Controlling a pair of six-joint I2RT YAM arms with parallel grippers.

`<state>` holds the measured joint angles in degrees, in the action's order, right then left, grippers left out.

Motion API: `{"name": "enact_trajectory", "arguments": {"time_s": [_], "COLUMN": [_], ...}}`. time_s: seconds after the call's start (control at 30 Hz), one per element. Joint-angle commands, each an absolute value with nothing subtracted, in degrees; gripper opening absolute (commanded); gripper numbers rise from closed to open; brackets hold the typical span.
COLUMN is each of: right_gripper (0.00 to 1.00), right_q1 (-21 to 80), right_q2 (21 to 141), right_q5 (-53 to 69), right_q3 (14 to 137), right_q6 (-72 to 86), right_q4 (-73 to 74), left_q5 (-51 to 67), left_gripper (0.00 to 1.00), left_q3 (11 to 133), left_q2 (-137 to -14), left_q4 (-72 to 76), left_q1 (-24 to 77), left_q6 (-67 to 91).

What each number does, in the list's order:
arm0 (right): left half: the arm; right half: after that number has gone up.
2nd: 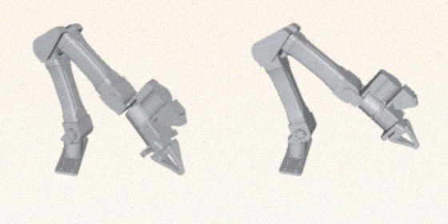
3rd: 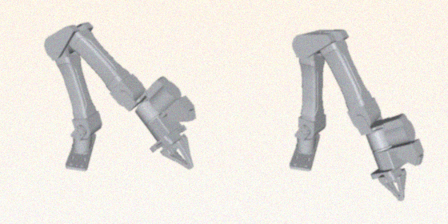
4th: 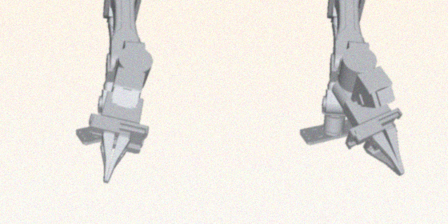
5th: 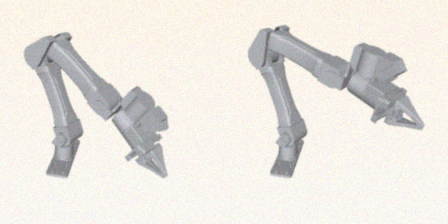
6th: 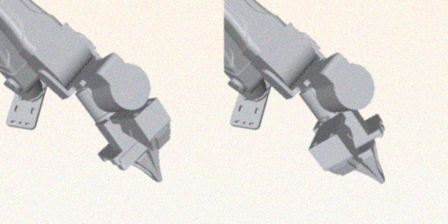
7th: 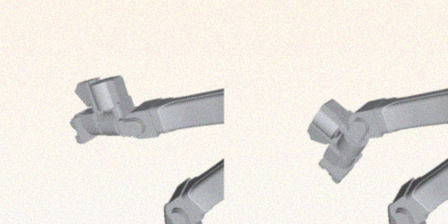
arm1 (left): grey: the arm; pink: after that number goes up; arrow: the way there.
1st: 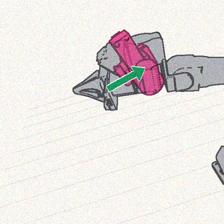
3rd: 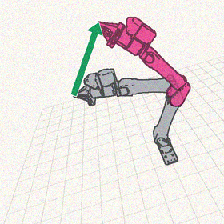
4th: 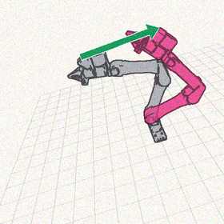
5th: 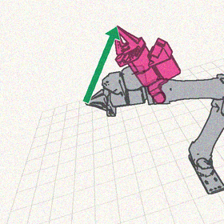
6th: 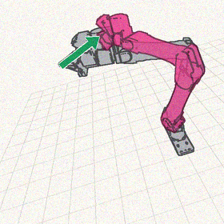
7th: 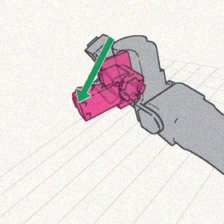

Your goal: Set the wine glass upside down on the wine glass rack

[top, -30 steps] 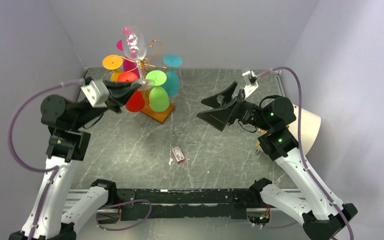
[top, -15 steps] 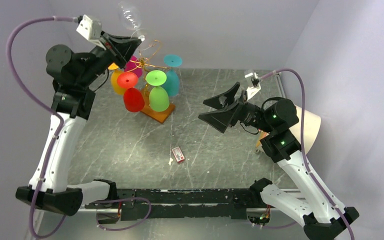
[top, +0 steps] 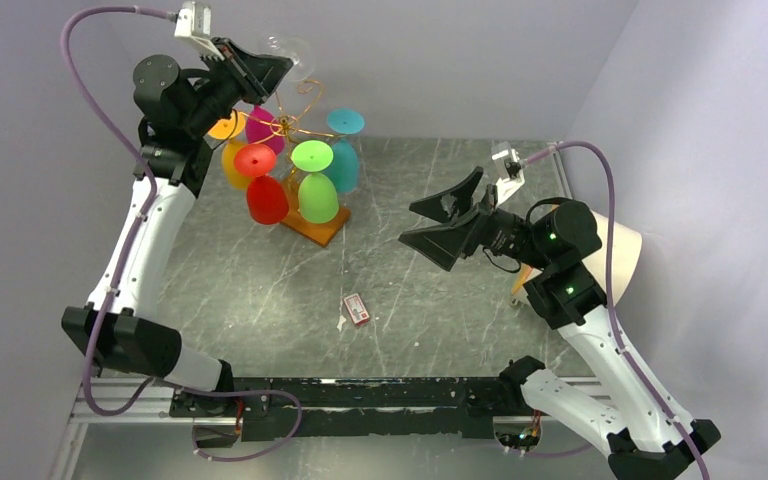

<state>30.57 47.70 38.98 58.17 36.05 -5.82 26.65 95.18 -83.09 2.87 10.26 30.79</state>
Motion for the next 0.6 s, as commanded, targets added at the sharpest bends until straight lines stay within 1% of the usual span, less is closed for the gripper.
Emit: {"name": "enact_trajectory", "arguments": {"time_s": [0.0,0.23,0.57], "right_gripper": [1.00,1.00,1.00], "right_q1": [30.8,30.7,30.8], "right_q2": [46.9,46.5,45.9], "right_q5": [38.9,39.0,38.2], "right_q3": [57.9,59.0,60.2], "right_q6": [34.4,32.9,30.9], "right_q4": [-5.4,-3.4,-1.1], "left_q5": [28.0,30.0,29.3], "left_gripper": [0.07,0.07,0.07], "left_q3": [99.8,96.2,95.4], "left_q2": [-85.4,-88.1,-93.7], "left_q4": [9.4,18.8,23.5], "left_q1": [8.5,6.3,5.9], "left_q6": [36.5,40.5,48.7]}}
